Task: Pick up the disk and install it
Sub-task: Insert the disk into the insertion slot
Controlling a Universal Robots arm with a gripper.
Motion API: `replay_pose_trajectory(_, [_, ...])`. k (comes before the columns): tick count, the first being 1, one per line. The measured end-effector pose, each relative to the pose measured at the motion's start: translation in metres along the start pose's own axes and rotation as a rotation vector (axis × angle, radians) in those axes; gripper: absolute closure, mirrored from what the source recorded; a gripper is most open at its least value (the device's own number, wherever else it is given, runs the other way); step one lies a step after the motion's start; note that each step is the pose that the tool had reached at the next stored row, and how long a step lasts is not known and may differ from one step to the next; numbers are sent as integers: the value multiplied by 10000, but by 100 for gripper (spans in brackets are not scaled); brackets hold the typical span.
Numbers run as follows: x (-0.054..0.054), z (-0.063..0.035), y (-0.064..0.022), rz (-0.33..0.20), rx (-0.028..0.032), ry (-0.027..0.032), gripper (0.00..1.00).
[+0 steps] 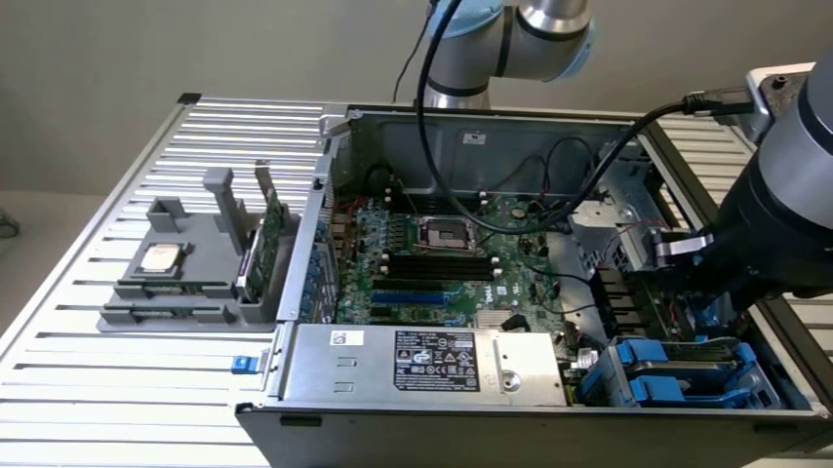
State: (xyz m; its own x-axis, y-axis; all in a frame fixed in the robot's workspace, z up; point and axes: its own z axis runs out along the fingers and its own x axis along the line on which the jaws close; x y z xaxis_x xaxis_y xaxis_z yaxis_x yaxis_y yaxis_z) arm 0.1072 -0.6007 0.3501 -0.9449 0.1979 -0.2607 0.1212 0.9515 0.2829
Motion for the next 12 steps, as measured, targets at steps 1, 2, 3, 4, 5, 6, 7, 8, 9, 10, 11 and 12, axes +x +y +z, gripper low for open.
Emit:
replay_pose_trajectory(1, [4, 0, 1, -1, 22, -4, 65])
replay_pose_trajectory(2, [9, -1, 3, -3, 42, -8, 65])
replay_pose_trajectory(3, [14, -2, 6, -6, 61, -11, 65])
replay_pose_trajectory(4, [19, -3, 10, -9, 79, -14, 65])
replay_pose_trajectory(5, [24, -2, 19, -15, 99, -18, 65])
replay_pose_trajectory(6, [30, -1, 32, -22, 119, -20, 65])
replay_pose_trajectory(7, [38, 4, 50, -29, 142, -23, 65])
replay_pose_trajectory(8, [44, 9, 75, -38, 169, -26, 65])
replay_pose_trajectory(9, [51, 15, 99, -49, 201, -30, 65])
replay_pose_trajectory(10, [56, 20, 121, -61, 238, -35, 65])
replay_pose_trajectory(11, [60, 25, 141, -74, 279, -40, 65])
replay_pose_trajectory(12, [63, 29, 158, -89, 326, -46, 65])
